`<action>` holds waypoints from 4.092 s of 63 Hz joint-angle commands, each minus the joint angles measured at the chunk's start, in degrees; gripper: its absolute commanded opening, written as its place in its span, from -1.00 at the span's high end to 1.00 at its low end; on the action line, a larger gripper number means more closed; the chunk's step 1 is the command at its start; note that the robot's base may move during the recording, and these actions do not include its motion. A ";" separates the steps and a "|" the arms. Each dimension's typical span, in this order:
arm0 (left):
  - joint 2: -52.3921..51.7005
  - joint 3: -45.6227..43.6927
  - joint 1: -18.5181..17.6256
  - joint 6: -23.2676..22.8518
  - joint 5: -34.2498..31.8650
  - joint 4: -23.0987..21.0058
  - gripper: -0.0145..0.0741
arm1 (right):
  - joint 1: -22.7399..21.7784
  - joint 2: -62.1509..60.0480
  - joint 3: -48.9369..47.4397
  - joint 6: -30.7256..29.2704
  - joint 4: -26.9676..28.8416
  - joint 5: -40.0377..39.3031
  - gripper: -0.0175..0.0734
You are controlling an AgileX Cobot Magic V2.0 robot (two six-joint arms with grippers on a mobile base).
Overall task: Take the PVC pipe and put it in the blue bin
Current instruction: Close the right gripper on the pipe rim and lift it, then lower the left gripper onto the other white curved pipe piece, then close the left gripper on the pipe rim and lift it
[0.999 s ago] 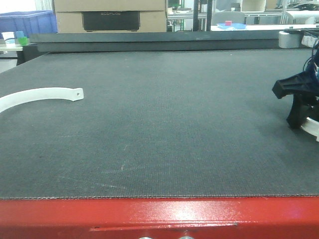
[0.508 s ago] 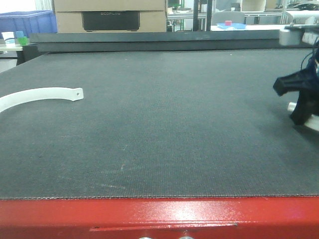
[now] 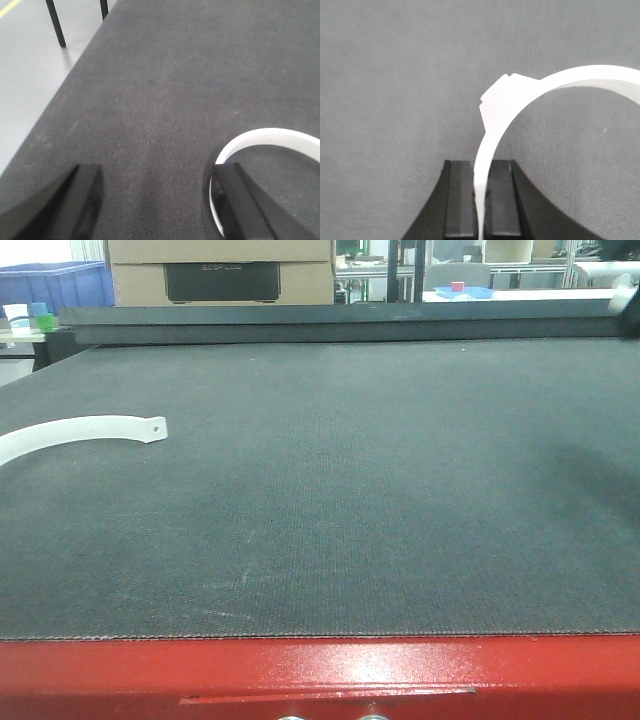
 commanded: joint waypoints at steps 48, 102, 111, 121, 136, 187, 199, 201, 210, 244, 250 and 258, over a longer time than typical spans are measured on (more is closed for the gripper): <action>18.28 -12.82 -5.83 0.00 0.60 -2.59 -0.25 | -0.06 -7.69 -0.23 -0.18 3.96 5.06 0.98; 27.56 -12.82 -5.83 0.00 0.25 -2.48 -0.25 | -0.06 -7.69 -0.23 -0.30 3.96 3.93 0.98; 28.26 -12.82 -5.83 0.00 -0.66 -2.38 -0.25 | -0.06 -7.69 -0.23 -0.30 3.96 3.54 0.98; 28.57 -12.82 -5.83 0.00 -0.34 -1.44 -0.13 | -0.06 -7.69 -0.23 -0.30 3.96 3.09 0.98; 28.95 -12.82 -5.83 0.00 -0.66 -1.44 0.64 | -0.06 -7.69 -0.23 -0.30 3.96 2.38 0.98; 14.24 -12.72 -5.93 0.00 1.56 1.70 0.92 | -0.06 -13.56 -0.23 -0.30 4.22 1.99 0.98; 6.78 -12.72 -5.93 0.00 3.51 1.70 0.92 | -0.06 -17.33 -0.09 -0.30 4.22 1.27 0.98; 5.70 -12.72 -5.93 0.00 4.07 1.70 0.92 | -0.06 -18.01 -0.09 -0.30 4.22 1.14 0.98; -0.03 -12.60 -5.93 0.00 8.42 1.70 0.92 | -0.06 -22.01 1.31 -1.61 4.22 -1.03 0.98; -24.62 -1.91 -5.93 0.00 10.00 0.80 0.92 | -0.06 -38.67 10.02 -1.63 4.22 -3.07 0.98; -28.63 -0.19 -5.93 0.00 10.01 0.80 0.92 | -0.06 -39.36 10.02 -1.63 4.22 -2.37 0.98; -31.76 0.43 -5.93 0.00 11.41 1.15 0.92 | -0.06 -39.36 10.02 -1.63 4.22 -1.48 0.98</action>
